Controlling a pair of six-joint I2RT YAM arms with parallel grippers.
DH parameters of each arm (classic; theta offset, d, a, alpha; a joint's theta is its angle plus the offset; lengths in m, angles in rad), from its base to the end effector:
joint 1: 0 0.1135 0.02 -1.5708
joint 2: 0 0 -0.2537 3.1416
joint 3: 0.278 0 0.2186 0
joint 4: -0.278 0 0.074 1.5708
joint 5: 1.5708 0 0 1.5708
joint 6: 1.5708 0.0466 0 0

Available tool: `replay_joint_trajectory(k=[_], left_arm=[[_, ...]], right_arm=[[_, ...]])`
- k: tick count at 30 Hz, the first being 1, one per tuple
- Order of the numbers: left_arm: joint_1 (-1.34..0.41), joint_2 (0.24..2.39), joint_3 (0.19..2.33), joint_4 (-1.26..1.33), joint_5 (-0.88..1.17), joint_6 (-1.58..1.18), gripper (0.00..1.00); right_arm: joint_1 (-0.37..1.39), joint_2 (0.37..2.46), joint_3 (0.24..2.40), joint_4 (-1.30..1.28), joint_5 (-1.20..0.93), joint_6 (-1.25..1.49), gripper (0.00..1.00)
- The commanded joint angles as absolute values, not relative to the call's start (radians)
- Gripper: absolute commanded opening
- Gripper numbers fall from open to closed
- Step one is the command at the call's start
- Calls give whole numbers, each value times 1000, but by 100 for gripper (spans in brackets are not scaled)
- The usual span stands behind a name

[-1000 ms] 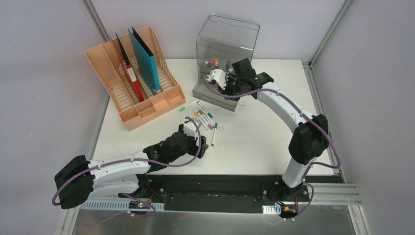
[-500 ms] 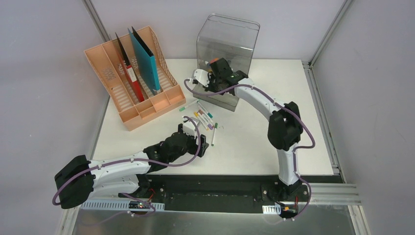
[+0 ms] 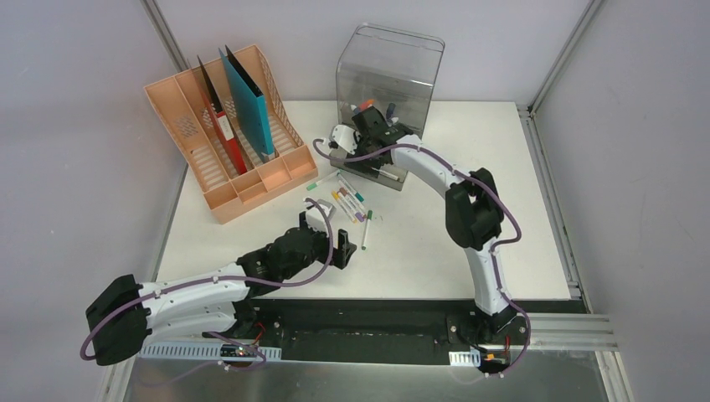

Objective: Organize the desk
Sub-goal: Place the stationery in the drawer, then pick up the stationery from the center of the board.

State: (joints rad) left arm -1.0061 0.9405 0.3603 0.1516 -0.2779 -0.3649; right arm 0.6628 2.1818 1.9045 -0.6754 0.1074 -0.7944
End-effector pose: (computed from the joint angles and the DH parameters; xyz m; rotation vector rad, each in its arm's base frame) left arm 0.1110 -0.1513 0.2040 0.4656 1.9796 -0.6046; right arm 0.3609 0.2753 0.2234 -1.6492 1.9131 -0.1885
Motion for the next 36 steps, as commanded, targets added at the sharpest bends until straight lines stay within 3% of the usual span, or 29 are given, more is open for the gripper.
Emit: replay_joint_trajectory(k=[1, 9, 19, 25, 34, 36], left_arm=[[-993, 875, 387, 141, -251, -431, 87], [-941, 896, 475, 89, -166, -526, 89], [-851, 1035, 634, -7, -3, -566, 88], [-843, 1175, 786, -144, 42, -524, 87], [-842, 1486, 979, -224, -56, -457, 87], [-841, 1545, 1028, -253, -64, -448, 83]], right_arm=[[664, 2020, 1936, -784, 14, -705, 76], [639, 1708, 1707, -991, -327, -670, 86], [320, 1255, 1274, -782, -799, -636, 96], [264, 1271, 1285, -838, -867, -656, 96], [242, 1315, 1266, -836, -862, -660, 97], [234, 1329, 1269, -835, -851, -655, 97]])
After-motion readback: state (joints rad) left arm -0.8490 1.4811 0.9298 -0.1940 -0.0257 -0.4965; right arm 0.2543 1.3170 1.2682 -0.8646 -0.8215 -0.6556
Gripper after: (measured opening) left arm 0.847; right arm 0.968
